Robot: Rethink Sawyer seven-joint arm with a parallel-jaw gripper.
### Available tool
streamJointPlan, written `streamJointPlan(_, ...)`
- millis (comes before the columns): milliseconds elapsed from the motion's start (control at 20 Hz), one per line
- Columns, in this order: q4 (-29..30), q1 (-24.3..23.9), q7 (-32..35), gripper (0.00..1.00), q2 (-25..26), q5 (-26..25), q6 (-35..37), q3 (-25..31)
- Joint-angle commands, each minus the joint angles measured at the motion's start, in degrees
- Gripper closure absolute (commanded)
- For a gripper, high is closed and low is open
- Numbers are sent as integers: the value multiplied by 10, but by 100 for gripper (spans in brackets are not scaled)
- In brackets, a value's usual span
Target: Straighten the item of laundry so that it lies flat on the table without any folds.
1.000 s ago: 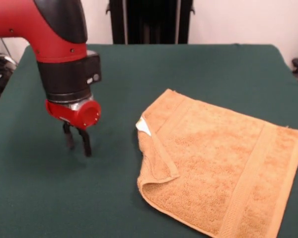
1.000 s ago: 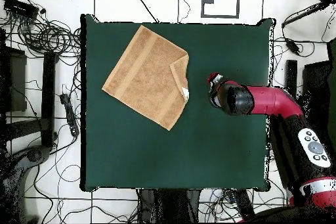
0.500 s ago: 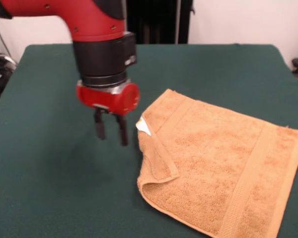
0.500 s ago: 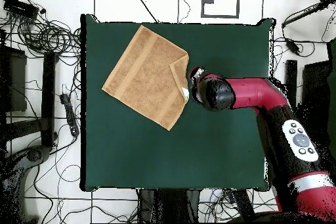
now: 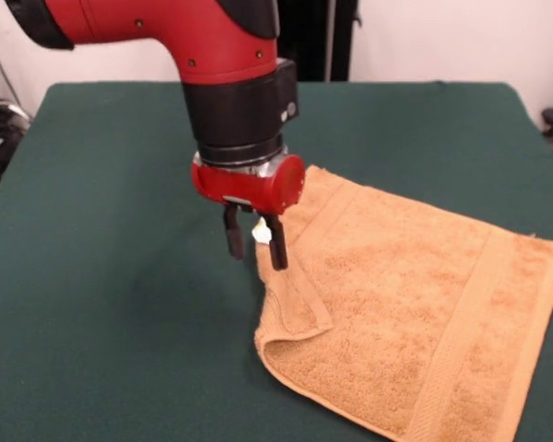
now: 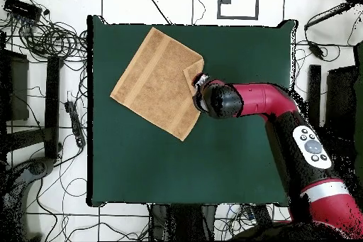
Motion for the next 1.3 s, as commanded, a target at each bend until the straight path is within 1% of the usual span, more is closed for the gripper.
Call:
streamJointPlan(50, 30, 40, 32, 0, 73, 21, -19, -25)
streamJointPlan(200, 37, 52, 63, 0, 73, 30, -40, -31)
streamJointPlan(350, 43, 83, 112, 0, 65, 45, -66, -52)
streamJointPlan(450, 45, 100, 126, 0, 60, 56, -79, -62)
streamJointPlan(600, 43, 105, 112, 0, 62, 73, -85, -64)
streamJointPlan(750, 38, 111, 97, 0, 54, 87, -72, -73)
streamJointPlan(900, 44, 114, 81, 0, 22, 109, -36, -76)
streamJointPlan(1050, 52, 108, 49, 0, -11, 130, 8, -73)
streamJointPlan(1150, 40, 100, 22, 0, -5, 132, 17, -71)
streamJointPlan(1250, 9, 93, -8, 0, 16, 123, 20, -75)
streamJointPlan(1300, -12, 90, -23, 0, 35, 117, 23, -79)
